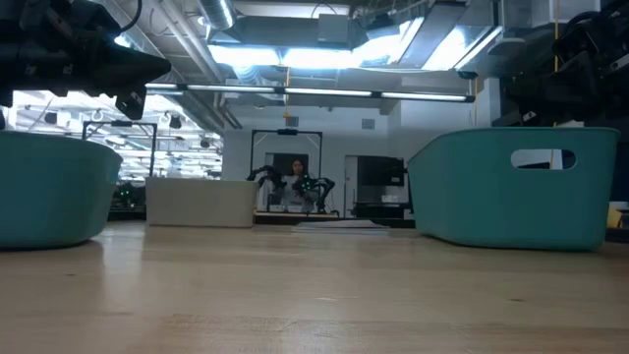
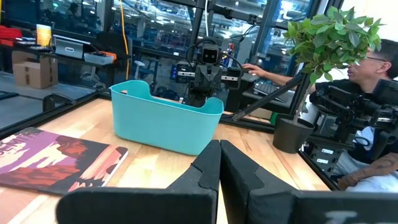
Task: Sort & place blocks by color
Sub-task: Return To Home Position
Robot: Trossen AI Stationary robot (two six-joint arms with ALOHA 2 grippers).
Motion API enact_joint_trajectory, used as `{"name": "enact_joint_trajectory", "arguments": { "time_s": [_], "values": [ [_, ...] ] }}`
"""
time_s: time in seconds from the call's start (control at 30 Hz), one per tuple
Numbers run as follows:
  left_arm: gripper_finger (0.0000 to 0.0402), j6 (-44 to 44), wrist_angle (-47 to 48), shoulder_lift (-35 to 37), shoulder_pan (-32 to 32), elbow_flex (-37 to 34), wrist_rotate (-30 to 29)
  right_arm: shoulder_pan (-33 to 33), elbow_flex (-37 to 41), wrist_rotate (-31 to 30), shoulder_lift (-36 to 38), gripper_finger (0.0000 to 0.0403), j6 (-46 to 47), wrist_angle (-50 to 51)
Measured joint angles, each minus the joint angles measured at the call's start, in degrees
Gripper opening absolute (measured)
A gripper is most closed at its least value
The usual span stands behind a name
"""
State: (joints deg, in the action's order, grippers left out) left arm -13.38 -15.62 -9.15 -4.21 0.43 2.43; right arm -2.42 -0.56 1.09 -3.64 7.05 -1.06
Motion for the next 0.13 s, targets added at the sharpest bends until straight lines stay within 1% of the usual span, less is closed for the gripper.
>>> {"name": "enact_joint_trajectory", "arguments": {
  "time_s": [0.13],
  "values": [
    [0.0000, 0.00, 0.00, 0.00, 0.00, 0.00, -0.01, -0.01, 0.00, 0.01, 0.00, 0.0015, 0.00, 0.00]
  ]
}}
